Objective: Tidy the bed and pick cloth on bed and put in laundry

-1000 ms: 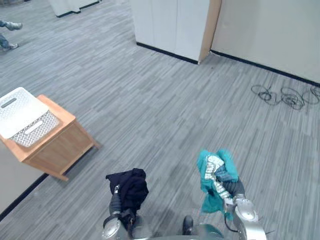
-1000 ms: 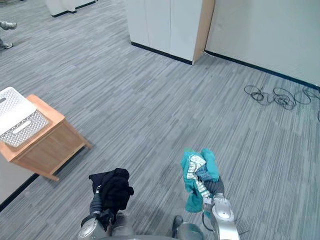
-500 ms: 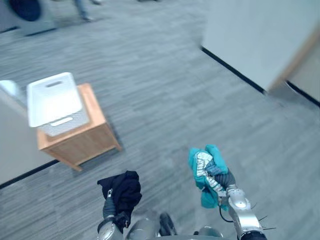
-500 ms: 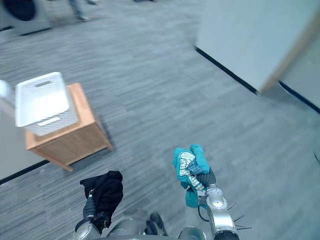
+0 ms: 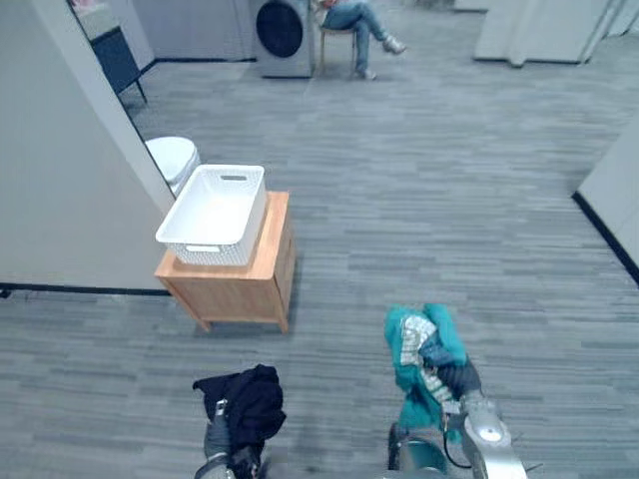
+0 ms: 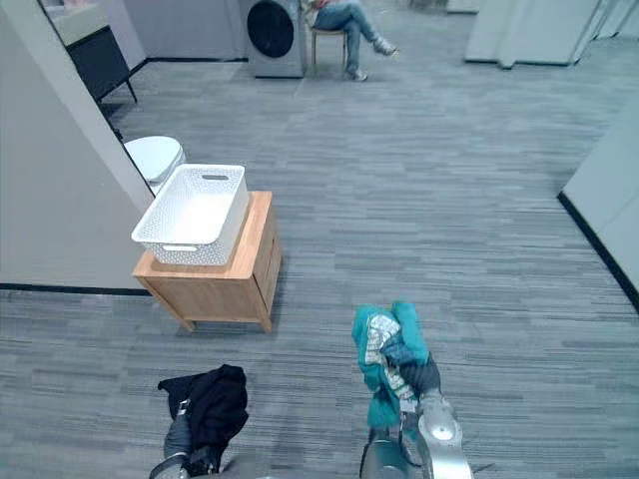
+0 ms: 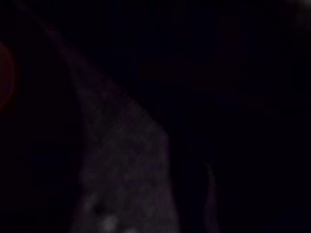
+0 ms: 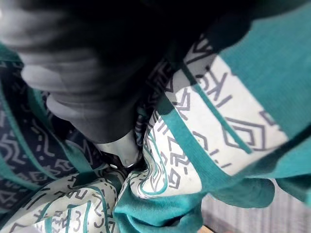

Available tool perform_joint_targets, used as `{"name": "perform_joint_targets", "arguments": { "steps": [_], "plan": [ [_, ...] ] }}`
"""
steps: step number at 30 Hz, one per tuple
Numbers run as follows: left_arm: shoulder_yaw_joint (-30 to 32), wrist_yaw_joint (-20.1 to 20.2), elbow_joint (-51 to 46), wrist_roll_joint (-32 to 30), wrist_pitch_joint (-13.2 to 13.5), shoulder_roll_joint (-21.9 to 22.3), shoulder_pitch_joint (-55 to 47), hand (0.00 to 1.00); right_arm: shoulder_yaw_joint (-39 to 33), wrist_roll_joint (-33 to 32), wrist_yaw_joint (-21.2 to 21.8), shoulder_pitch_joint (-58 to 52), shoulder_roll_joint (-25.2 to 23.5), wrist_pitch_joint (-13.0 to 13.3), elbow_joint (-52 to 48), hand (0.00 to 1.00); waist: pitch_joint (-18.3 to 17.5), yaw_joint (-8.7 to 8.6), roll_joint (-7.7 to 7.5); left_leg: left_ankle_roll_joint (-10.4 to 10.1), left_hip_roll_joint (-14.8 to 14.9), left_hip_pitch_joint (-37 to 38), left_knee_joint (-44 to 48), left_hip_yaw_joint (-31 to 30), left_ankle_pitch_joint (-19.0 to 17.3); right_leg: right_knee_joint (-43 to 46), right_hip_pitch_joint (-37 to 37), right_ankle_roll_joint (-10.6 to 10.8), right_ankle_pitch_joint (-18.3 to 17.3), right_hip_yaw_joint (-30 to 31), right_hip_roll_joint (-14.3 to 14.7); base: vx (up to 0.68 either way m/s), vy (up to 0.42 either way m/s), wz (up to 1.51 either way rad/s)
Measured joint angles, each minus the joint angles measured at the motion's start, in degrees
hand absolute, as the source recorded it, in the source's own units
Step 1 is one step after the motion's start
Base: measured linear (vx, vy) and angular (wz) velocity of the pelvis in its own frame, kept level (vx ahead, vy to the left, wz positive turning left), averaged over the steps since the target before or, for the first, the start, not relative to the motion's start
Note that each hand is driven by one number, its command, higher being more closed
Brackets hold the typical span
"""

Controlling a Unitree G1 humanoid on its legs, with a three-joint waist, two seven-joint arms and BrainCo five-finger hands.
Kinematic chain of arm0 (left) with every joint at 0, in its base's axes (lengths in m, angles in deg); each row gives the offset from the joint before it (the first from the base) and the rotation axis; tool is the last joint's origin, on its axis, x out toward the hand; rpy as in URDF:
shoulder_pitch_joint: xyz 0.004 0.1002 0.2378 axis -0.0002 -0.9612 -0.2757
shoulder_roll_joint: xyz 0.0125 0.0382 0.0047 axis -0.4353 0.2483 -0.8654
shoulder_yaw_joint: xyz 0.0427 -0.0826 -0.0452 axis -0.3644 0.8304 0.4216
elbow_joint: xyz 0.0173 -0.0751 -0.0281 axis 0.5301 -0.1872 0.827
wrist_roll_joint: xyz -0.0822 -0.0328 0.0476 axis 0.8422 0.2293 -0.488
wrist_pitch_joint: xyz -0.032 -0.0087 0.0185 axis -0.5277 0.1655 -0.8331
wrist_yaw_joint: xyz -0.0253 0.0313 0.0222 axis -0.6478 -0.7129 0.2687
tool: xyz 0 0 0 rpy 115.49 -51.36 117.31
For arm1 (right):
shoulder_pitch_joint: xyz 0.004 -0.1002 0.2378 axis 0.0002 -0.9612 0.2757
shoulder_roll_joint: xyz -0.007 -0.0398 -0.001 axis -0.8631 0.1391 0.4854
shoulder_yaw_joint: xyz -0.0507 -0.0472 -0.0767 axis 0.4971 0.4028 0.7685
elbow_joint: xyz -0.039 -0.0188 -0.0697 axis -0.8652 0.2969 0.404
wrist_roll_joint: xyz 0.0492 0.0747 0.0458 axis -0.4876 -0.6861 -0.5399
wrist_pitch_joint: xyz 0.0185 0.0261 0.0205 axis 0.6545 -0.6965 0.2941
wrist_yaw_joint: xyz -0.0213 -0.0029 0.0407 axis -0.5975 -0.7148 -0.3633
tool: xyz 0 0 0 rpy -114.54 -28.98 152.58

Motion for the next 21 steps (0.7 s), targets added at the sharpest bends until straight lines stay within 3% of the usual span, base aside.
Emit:
{"name": "perform_joint_targets", "arguments": {
  "steps": [2,3,5,7,8,9,10,11,12,13,14,15,16,18,19,21],
  "plan": [
    [0.22,0.02,-0.13,0.31,0.13,-0.05,0.4,1.0,-0.42,-0.62,-0.73,0.77,0.32,0.08,0.0,1.0,0.38,0.26,-1.04,0.21,-0.87,-4.83,2.16,4.05,-0.21,-2.88,3.76,-1.48,-1.2,-0.37,-0.18,0.46,-0.311,-0.01],
    [0.24,0.12,-0.38,0.31,0.22,-0.12,0.94,1.0,-0.61,-1.1,-1.14,1.25,0.62,0.08,0.02,1.0,0.36,0.4,-2.1,-0.38,-2.62,-7.65,-2.96,8.81,-1.36,-4.41,5.32,-1.65,-2.09,-0.78,-1.16,0.49,-0.235,0.05],
    [0.16,0.22,-1.19,0.3,0.21,-0.2,1.54,1.0,-1.58,-1.11,-1.12,1.63,0.63,0.07,0.35,1.0,0.37,0.77,-2.72,-1.14,-4.83,-8.82,-17.63,15.59,-1.99,-6.87,7.53,-1.64,-2.63,-2.96,-2.26,0.4,-0.118,0.17],
    [0.09,1.28,-2.32,0.22,0.21,-0.35,2.71,1.0,-3.53,-1.03,-1.29,1.62,1.39,-0.06,1.31,1.0,0.3,0.33,-2.86,-3.36,-9.61,-7.21,-43.21,24.68,-0.08,-9.43,11.52,0.24,-3.27,-6.92,-2.93,0.56,-0.06,0.62],
    [0.03,1.37,-2.42,0.21,0.21,-0.39,2.96,1.0,-3.64,-1.0,-1.36,1.67,1.68,-0.07,1.52,1.0,0.3,0.18,-2.88,-4.01,-10.83,-6.65,-48.45,26.84,0.84,-9.94,12.51,0.87,-3.72,-7.79,-3.01,0.52,0.004,0.65],
    [0.07,1.36,-2.6,0.12,0.19,-0.4,3.02,1.0,-3.66,-0.9,-1.43,2.01,2.48,-0.07,1.6,1.0,0.26,0.02,-2.83,-3.25,-12.47,-5.56,-55.96,30.75,3.16,-10.9,15.0,2.58,-4.85,-9.27,-3.03,0.54,0.055,0.48],
    [0.15,1.32,-2.62,0.09,0.09,-0.39,3.02,1.0,-3.65,-0.81,-1.55,2.16,2.6,-0.08,1.65,1.0,0.24,0.14,-3.0,0.54,-13.13,-4.29,-57.21,31.91,5.89,-11.15,17.2,4.07,-5.81,-10.11,-3.16,0.55,0.069,0.39],
    [0.26,1.32,-2.57,0.09,-0.12,-0.33,3.01,1.0,-3.6,-0.8,-1.55,1.97,2.33,-0.08,1.68,1.0,-0.06,0.16,-3.58,3.02,-13.79,-3.67,-56.88,32.06,7.47,-10.57,18.13,4.7,-6.21,-10.19,-3.78,0.56,0.12,0.32],
    [0.2,1.35,-2.43,0.08,-0.33,-0.26,3.01,1.0,-3.5,-0.62,-1.51,1.86,1.92,-0.08,1.81,1.0,-0.45,-0.11,-4.2,5.67,-14.64,-3.09,-56.19,31.73,6.73,-6.63,17.79,6.6,-7.43,-10.38,-5.24,0.56,0.2,0.36],
    [0.22,1.4,-2.2,0.09,-0.7,-0.45,3.15,1.0,-3.39,-0.08,-1.49,2.06,0.98,-0.05,2.13,1.0,-0.86,-0.21,-4.49,7.09,-16.68,-0.47,-57.41,31.06,4.8,10.94,11.63,8.74,-8.93,-9.46,-9.3,0.55,0.229,0.35],
    [0.46,1.37,-2.27,0.09,-0.71,-0.24,3.35,1.0,-3.28,0.37,-1.47,2.2,0.48,-0.01,2.18,1.0,-0.72,-0.34,-5.12,6.64,-17.92,0.8,-58.3,30.4,4.23,20.96,7.34,8.31,-7.82,-8.44,-11.68,0.51,0.242,0.42],
    [0.42,1.26,-2.23,0.09,-0.82,-0.17,3.91,1.0,-3.15,0.74,-1.45,2.29,-0.85,0.02,2.24,1.0,-0.47,-0.71,-6.41,6.28,-20.04,2.66,-59.37,28.98,3.55,35.82,1.2,7.9,-4.18,-6.17,-14.69,0.59,0.221,0.87],
    [0.03,1.06,-1.9,0.03,-1.27,-1.31,4.92,1.0,-2.67,0.78,-1.05,1.91,-2.42,-0.08,3.23,1.0,-0.39,-2.09,-7.68,5.5,-22.36,6.04,-60.48,26.16,3.02,49.4,-4.41,7.64,-4.07,-3.36,-16.57,0.6,0.2,1.29],
    [-1.35,1.04,-1.78,-1.12,-1.42,-1.95,5.52,1.0,-2.04,0.81,-1.05,1.53,-3.55,-0.08,3.53,1.0,0.02,-3.49,-6.98,4.55,-23.38,10.91,-61.96,21.69,2.4,52.37,-7.0,7.05,-5.71,-4.2,-17.26,0.49,0.108,1.32],
    [-2.66,1.08,-1.86,-2.02,-1.31,-2.28,5.96,1.0,-0.48,0.8,-1.0,1.48,-3.57,0.03,3.5,1.0,0.27,-3.46,-6.49,4.57,-23.88,13.71,-63.03,19.16,2.42,47.56,-9.13,6.02,-8.56,-5.58,-17.85,0.5,0.036,1.16],
    [-3.53,1.04,-1.73,-2.25,-1.18,-2.97,7.2,1.0,1.0,0.78,-0.85,1.33,-3.8,0.18,3.13,1.0,0.2,-3.5,-6.44,4.56,-24.17,15.5,-63.74,15.29,2.41,33.72,-11.25,5.39,-10.18,-4.41,-16.32,0.5,-0.058,1.19]
  ]
}}
